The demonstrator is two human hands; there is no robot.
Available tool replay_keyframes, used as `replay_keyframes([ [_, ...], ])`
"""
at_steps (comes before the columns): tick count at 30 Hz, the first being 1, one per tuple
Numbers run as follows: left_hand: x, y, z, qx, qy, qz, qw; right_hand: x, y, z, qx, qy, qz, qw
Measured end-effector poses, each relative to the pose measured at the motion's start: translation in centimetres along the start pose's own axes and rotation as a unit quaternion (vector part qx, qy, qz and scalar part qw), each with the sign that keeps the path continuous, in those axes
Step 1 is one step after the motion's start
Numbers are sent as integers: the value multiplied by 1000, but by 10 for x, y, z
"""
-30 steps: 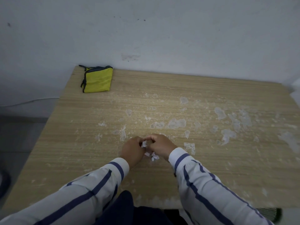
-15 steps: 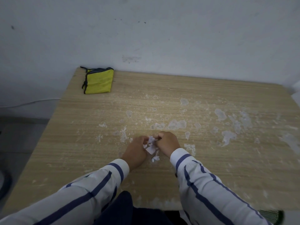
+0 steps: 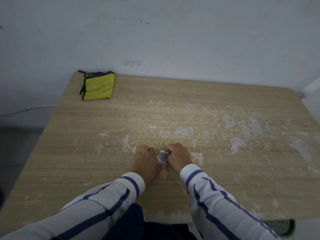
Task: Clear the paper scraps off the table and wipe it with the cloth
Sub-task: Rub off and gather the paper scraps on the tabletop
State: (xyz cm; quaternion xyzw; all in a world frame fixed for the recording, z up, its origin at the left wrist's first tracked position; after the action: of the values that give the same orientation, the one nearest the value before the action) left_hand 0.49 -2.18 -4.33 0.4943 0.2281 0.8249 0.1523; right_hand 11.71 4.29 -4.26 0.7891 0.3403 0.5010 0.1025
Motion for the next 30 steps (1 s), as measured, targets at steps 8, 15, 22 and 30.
replay_keyframes([
  [8, 4, -5, -19, -41, 101, 21, 994, -10, -7, -8, 27, 15, -97, 995],
  [15, 13, -8, -22, -38, 79, 13, 996, -15, -11, -15, 5, 64, -113, 992],
  [22, 19, -22, -27, -16, 96, 1, 995, -27, -18, -23, 47, 75, -103, 991],
  [30, 20, -14, -27, 8, 85, 14, 996, -34, -21, -28, 82, 84, -53, 992],
])
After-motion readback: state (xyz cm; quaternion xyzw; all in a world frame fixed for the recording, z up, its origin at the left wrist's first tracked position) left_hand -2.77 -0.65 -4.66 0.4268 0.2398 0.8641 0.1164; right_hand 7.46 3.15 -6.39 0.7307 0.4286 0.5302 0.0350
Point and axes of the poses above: each hand's wrist, its own y-axis away from the middle knuckle, its own x-axis out of the back of the hand, z = x × y, the point moved 1 cm from there along -y, towards the middle knuckle, and after that the axes turned 15 degrees about -z, right-handed, at the moved point
